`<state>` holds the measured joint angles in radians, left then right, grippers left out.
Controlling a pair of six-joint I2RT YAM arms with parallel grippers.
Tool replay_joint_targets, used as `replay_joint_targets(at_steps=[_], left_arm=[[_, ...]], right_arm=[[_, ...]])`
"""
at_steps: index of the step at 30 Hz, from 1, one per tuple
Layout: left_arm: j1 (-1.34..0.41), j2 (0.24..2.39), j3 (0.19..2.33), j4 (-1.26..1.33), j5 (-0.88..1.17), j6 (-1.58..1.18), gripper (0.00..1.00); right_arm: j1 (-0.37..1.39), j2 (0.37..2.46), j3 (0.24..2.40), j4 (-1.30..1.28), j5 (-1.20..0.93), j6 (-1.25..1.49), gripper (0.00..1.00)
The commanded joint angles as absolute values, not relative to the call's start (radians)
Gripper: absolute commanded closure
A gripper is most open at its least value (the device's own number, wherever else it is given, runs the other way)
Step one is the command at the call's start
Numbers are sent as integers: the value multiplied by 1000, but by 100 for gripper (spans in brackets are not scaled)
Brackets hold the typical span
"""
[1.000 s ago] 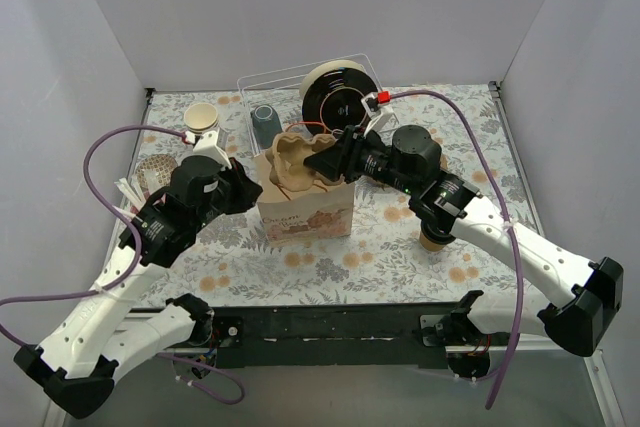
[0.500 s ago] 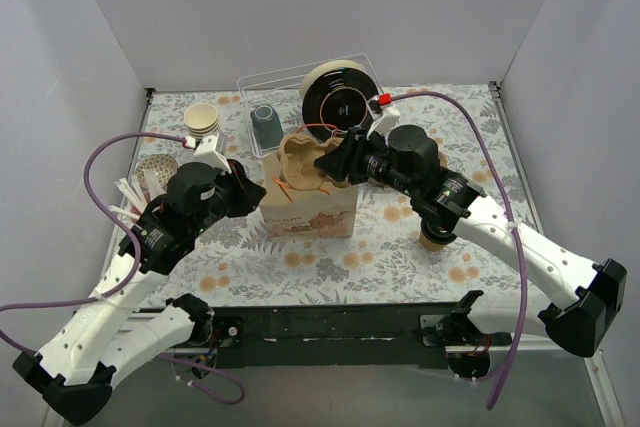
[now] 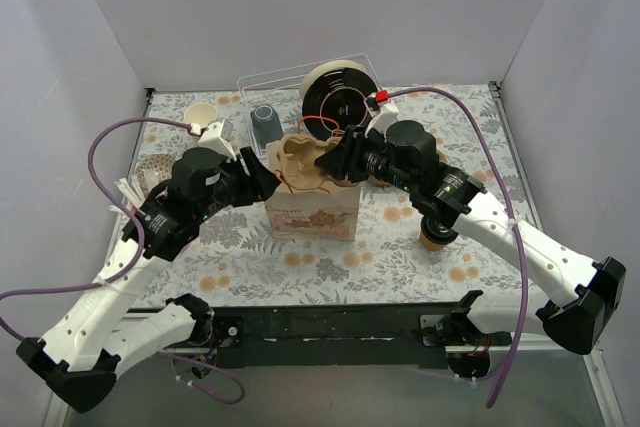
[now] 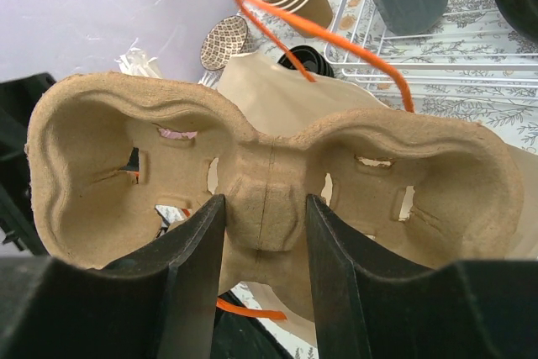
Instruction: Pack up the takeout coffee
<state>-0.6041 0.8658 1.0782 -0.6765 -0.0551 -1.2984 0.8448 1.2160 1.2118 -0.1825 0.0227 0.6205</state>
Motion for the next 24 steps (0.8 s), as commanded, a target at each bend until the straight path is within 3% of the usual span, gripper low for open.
replay_joint_targets(at_steps=[1, 11, 18, 24], left_arm=[[-601, 939, 1149, -724, -129, -1315, 47], [-601, 1032, 1322, -814, -202, -1345, 34], [-603, 933, 1307, -836, -140, -1494, 33], [-601, 945, 1410, -940, -230, -1552, 32]], right_arm=[[850, 1186, 1200, -143, 5, 601, 68], [845, 1249, 1287, -201, -81, 535, 67], [844, 1275, 1339, -238, -172, 549, 68], [845, 1258, 1354, -213, -187, 577, 68]])
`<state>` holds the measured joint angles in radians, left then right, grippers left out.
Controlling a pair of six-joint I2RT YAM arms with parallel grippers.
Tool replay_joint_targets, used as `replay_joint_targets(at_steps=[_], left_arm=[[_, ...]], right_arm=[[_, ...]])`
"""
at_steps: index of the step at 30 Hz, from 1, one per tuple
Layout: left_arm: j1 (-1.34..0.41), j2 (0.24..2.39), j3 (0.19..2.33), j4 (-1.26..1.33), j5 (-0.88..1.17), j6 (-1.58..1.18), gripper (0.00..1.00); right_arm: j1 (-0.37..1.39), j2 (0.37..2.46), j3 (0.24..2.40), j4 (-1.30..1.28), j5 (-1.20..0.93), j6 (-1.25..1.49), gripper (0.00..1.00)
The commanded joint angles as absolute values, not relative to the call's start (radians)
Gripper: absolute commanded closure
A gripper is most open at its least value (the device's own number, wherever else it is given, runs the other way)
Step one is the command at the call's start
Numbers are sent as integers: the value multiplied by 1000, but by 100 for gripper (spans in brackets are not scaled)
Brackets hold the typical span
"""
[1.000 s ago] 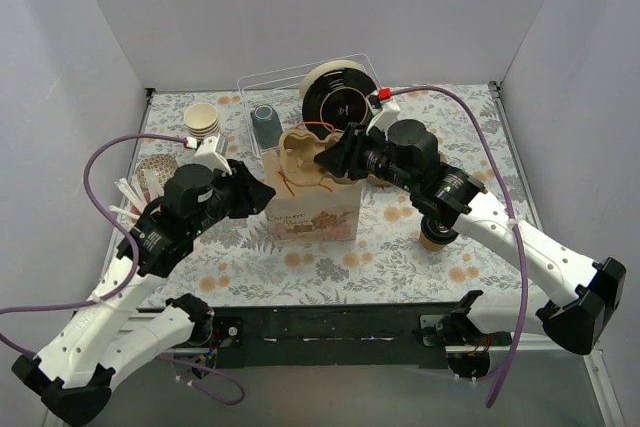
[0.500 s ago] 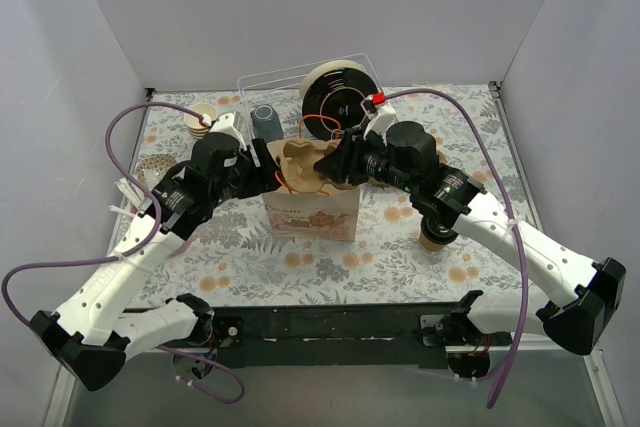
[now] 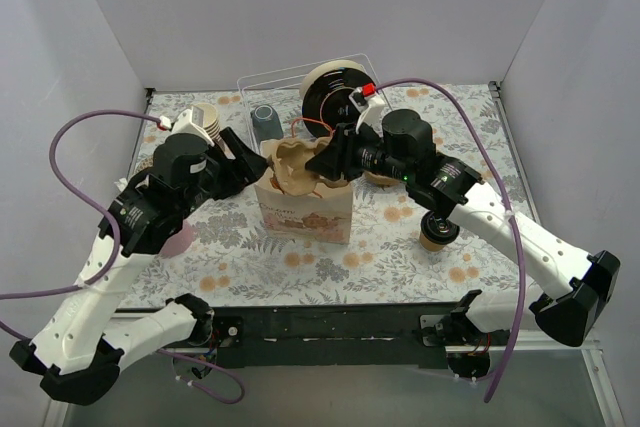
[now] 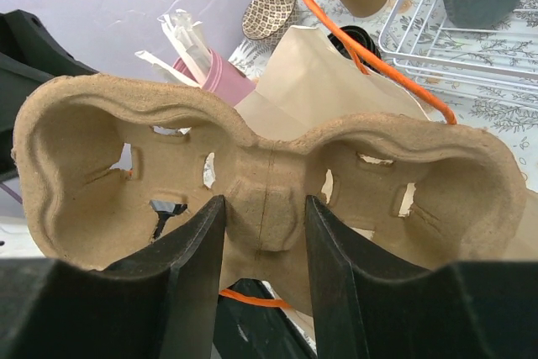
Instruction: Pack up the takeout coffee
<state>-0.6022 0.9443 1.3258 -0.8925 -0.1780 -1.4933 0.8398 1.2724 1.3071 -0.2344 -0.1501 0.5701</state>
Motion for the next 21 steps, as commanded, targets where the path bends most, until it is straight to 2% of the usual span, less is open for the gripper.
replay_joint_targets(at_steps=[1, 9, 12, 16, 21], left_arm=[[-601, 949, 1414, -939, -256, -1545, 33], [-592, 1092, 1431, -986, -354, -1486, 33], [-549, 1124, 1417, -956, -276, -1479, 34], [-497, 1141, 1399, -956, -212, -1494, 41], [-485, 1102, 1310, -865, -109, -1430, 45]], right_arm=[[845, 1256, 1355, -216, -184, 574, 68], [841, 1243, 1315, -213, -189, 566, 68], [825, 1236, 1315, -225, -193, 572, 67], [808, 1223, 1310, -251, -216, 578, 67], [787, 1201, 1299, -270, -227, 575, 67]])
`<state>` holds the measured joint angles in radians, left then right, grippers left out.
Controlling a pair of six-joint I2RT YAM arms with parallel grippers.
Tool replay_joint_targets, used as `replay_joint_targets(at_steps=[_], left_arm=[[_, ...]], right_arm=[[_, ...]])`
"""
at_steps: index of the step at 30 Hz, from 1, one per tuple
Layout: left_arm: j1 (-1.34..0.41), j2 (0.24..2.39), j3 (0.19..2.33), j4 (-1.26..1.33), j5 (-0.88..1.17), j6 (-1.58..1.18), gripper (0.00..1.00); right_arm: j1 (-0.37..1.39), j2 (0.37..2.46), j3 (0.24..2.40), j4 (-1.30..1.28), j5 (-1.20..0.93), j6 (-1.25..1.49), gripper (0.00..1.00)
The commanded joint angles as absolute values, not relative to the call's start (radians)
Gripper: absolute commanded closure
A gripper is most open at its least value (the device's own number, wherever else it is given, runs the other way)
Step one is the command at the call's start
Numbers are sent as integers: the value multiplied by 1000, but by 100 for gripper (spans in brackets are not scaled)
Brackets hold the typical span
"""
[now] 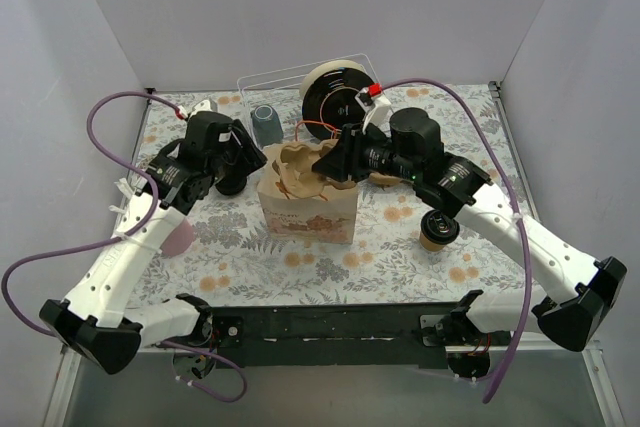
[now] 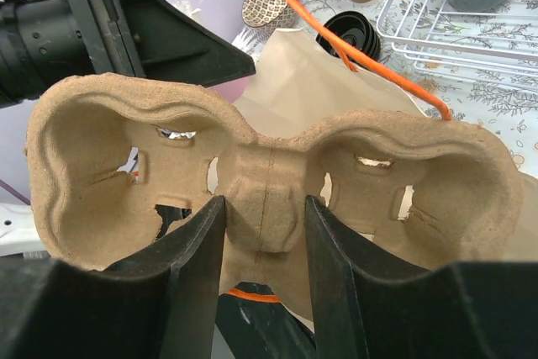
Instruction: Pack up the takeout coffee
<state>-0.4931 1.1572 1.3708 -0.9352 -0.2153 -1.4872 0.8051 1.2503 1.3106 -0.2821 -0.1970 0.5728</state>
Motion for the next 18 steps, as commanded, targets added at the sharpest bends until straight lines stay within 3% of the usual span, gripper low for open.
replay_joint_targets(at_steps=[1, 9, 10, 11, 14, 18], left_arm=[[-485, 1091, 1293, -839, -41, -1418, 51], [-485, 1020, 1166, -766, 112, -1430, 52], [-485, 1019, 1155, -762, 118, -1431, 55], [-485, 1019, 1151, -756, 133, -1433, 66], [-485, 1002, 1125, -740, 164, -1440, 86], [-486, 963, 1092, -716, 189, -1469, 96]], right_arm=[[784, 1198, 1299, -270, -227, 575, 67], [767, 1187, 1287, -273, -258, 589, 67], [765, 1183, 1284, -273, -258, 592, 67], [764, 1180, 1281, -272, -256, 595, 67], [762, 1175, 1287, -276, -226, 623, 67], [762, 1174, 1284, -273, -184, 679, 68]])
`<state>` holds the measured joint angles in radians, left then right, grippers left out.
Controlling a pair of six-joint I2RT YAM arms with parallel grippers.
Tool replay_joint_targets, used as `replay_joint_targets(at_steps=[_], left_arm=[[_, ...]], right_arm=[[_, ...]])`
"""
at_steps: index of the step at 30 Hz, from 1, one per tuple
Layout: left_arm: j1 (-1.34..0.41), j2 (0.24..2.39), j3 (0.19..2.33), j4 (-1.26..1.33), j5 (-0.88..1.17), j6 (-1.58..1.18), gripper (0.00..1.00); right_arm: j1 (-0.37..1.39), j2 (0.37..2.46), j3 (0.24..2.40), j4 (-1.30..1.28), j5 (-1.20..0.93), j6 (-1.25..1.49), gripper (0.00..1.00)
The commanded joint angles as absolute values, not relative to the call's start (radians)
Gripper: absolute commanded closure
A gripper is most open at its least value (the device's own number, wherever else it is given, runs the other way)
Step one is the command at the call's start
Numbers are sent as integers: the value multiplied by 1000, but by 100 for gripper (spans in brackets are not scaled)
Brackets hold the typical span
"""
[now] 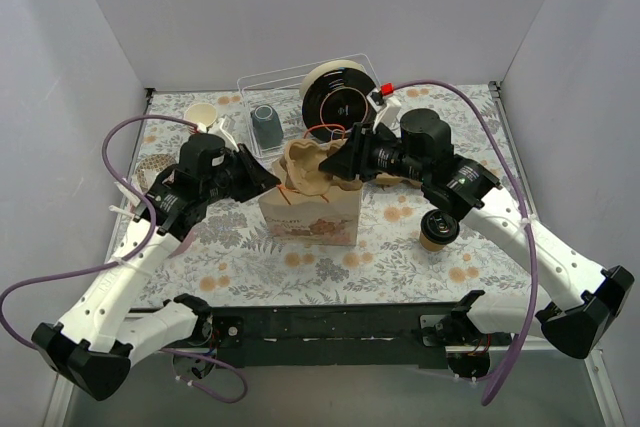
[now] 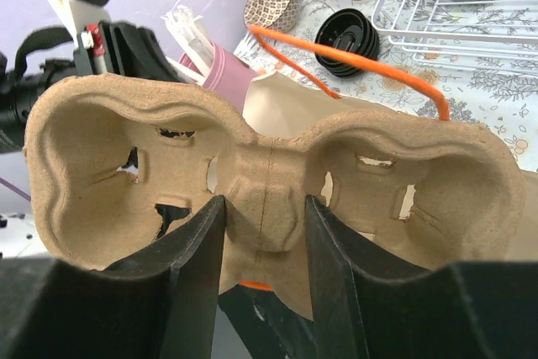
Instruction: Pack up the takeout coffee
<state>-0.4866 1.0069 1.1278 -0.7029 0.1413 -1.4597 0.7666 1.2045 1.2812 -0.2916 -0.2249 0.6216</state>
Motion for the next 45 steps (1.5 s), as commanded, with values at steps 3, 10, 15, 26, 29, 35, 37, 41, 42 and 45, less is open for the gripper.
replay_joint_targets(at_steps=[3, 10, 15, 26, 29, 35, 37, 41, 42, 45], left_arm=[[-485, 951, 1094, -726, 184, -1485, 99], [-485, 963, 1178, -825, 79, -1460, 62], [-485, 972, 1193, -813, 90, -1372, 37], [-485, 1049, 1210, -793, 161, -1273, 35], [-485, 1058, 1218, -781, 173, -1258, 34], [-485, 1089, 1242, -818, 88, -1241, 39], [-485, 1121, 1278, -834, 58, -1230, 45], [-485, 1149, 1318, -841, 66, -1221, 63], [-485, 1150, 1321, -844, 69, -1220, 67], [-485, 1138, 1313, -847, 77, -1223, 80]], right_arm=[[762, 1178, 1281, -301, -141, 709, 69], [762, 1170, 1287, -288, -110, 756, 69], [762, 1177, 1293, -296, -101, 753, 69], [762, 1187, 1281, -296, -80, 758, 69], [762, 1193, 1285, -299, -81, 761, 69], [762, 1189, 1276, -307, -72, 759, 69], [764, 1186, 1273, -322, -58, 746, 69], [762, 1186, 1273, -347, -46, 723, 69], [762, 1186, 1273, -351, -43, 721, 69], [764, 1190, 1273, -362, -40, 722, 70]])
